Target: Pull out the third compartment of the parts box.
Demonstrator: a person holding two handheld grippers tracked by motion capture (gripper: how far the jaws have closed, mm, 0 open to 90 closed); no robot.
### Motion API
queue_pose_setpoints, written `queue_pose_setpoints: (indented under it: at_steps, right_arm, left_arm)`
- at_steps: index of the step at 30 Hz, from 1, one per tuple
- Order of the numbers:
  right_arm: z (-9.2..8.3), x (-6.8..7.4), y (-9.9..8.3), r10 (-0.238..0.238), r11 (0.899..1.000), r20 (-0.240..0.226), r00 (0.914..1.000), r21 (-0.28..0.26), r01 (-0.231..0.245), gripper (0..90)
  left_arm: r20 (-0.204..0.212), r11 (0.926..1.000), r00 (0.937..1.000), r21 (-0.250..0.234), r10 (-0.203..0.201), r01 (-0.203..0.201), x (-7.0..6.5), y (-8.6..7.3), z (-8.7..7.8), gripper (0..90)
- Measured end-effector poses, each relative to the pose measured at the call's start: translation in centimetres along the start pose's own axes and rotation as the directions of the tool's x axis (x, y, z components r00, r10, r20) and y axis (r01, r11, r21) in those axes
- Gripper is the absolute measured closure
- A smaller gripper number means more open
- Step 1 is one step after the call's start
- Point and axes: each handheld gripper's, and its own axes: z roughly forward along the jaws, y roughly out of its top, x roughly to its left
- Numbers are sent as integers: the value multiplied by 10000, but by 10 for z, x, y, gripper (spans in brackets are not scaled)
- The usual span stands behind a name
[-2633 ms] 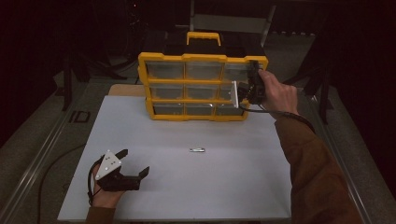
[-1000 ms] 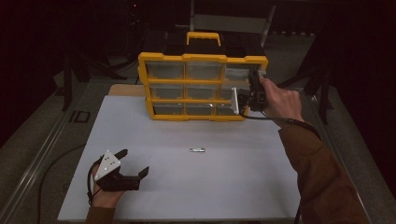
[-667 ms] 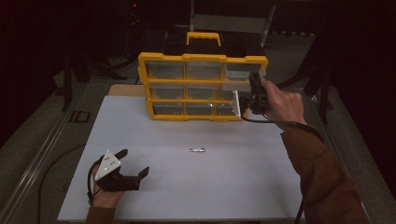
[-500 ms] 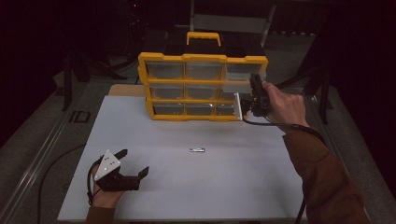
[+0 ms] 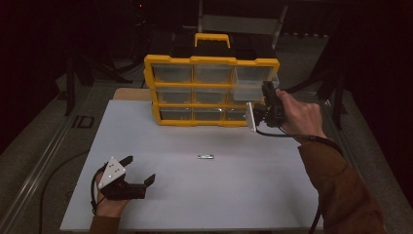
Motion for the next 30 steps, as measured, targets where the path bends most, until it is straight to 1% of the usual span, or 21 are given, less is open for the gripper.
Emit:
queue_pose_setpoints:
  at_steps: [4, 5, 8, 9, 10, 14, 23, 24, 30]
  right_arm:
    - [-4, 0, -1, 25, 10000, -11, 10000, -61, -26, 794]
    - [-6, -1, -2, 107, 9999, -44, 9999, -60, -107, 794]
    - [-9, -1, -3, 126, 9999, 33, 9999, -81, -126, 794]
    - [-11, -2, -3, 71, 9999, 25, 10000, -131, -70, 794]
    - [-12, -1, -4, 123, 9998, -20, 9999, -127, -123, 794]
    - [-16, -1, -4, 90, 9998, 37, 10000, -149, -89, 794]
    - [-20, 1, -4, 76, 9998, 25, 10000, -180, -75, 793]
    - [-21, 1, -4, 61, 9998, 82, 9999, -192, -59, 793]
    - [-23, 3, -2, 34, 9998, -42, 10000, -216, -35, 788]
  left_arm:
    - [13, 10000, 10000, -3, -23, 23, 0, 0, 0, 1]
    - [9, 10000, 10000, 21, -2, 2, 0, 0, 0, 1]
    - [5, 10000, 10000, 24, -8, 8, 0, 0, 0, 1]
    - [5, 10000, 10000, 28, -6, 6, 0, 0, 0, 1]
    - [8, 10000, 10000, 33, -8, 8, 0, 0, 0, 1]
    - [14, 10000, 10000, 39, 7, -7, 0, 0, 0, 1]
    - [-8, 10000, 10000, 13, -10, 10, 0, 0, 0, 1]
    - [-3, 10000, 10000, 8, -13, 13, 0, 0, 0, 1]
    - [19, 10000, 10000, 41, -5, 5, -1, 0, 0, 1]
